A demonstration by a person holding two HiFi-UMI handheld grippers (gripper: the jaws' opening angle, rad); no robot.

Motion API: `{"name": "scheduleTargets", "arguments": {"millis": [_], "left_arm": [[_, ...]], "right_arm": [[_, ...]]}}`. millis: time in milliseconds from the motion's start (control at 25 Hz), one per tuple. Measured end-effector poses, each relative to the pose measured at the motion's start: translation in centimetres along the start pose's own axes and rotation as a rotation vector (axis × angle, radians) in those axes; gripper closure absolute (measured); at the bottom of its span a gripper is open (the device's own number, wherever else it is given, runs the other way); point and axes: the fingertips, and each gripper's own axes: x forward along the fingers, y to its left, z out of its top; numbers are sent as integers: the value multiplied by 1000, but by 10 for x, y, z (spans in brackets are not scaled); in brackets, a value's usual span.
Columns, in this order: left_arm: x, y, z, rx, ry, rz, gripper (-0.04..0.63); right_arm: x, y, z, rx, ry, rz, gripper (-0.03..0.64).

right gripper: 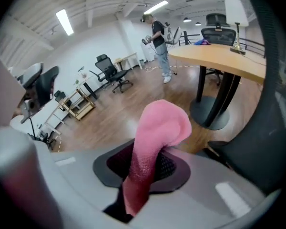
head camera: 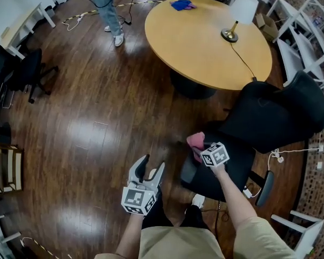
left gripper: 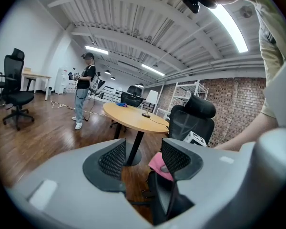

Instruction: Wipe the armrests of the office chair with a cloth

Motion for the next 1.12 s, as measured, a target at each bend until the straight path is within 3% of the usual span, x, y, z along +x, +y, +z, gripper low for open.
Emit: {"name": "scheduleTargets", "arguments": {"millis": [200,320,440,600,800,1120], "left_arm": [[-10,15,5,12,-6,20,379],[-19,26,1,24,-5,30,379],[-30,37,-5,5,-5,47,380],[-36,46,-11,-24,-13,71,380],[-34,47,-13,-37,-19,63,380],[-30,36,-13,-38,-21,47,382]], "right_arm": [[35,-57,27,-147,342,-136,543],[53,-65,5,-175,563,-134,541],[62,-60,-8,-233,678,-134,543],[65,-42,-7,-338,716,-121,541],[73,7,-21,-273,657,16,543],[66,113,-75,-298,597,207,545]]}}
